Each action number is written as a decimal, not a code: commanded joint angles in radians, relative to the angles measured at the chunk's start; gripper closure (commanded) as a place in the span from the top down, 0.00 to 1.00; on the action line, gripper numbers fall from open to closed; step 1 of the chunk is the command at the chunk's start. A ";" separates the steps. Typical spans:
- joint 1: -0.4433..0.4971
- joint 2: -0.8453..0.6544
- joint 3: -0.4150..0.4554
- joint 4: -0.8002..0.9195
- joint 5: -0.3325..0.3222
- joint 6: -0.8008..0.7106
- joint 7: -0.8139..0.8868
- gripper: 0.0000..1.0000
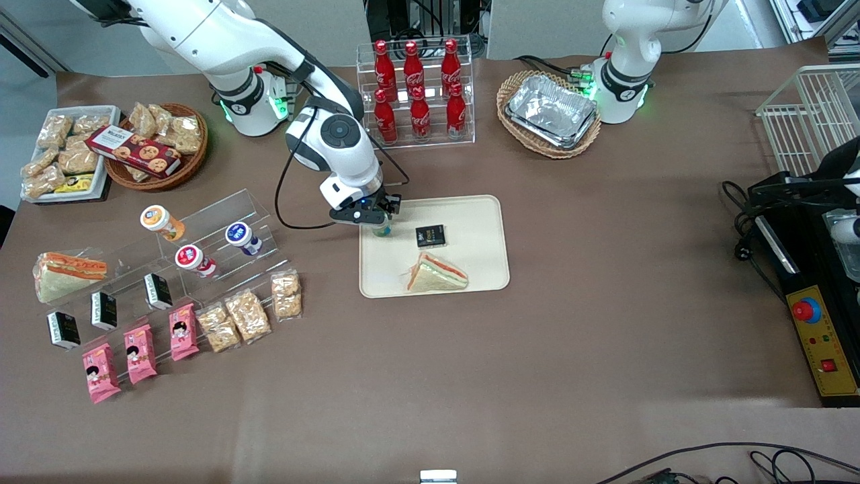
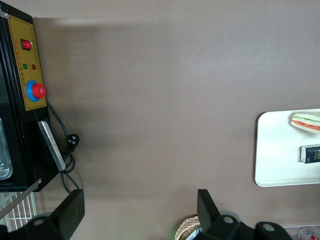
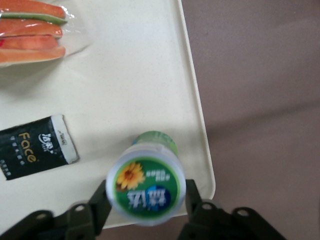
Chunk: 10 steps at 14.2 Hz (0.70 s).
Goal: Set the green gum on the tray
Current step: 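Lower the bottle onto the tray and open the right gripper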
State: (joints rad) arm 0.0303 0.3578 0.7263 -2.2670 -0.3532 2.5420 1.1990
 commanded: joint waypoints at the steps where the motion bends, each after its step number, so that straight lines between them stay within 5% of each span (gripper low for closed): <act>1: -0.001 0.032 0.004 0.020 -0.033 0.012 0.033 0.85; 4: -0.001 0.032 0.004 0.021 -0.033 0.012 0.033 0.89; 5: -0.001 0.032 0.004 0.021 -0.033 0.012 0.033 1.00; 10: -0.015 -0.049 0.004 0.021 -0.033 -0.011 0.005 1.00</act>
State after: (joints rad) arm 0.0299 0.3592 0.7263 -2.2634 -0.3542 2.5422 1.2022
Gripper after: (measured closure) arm 0.000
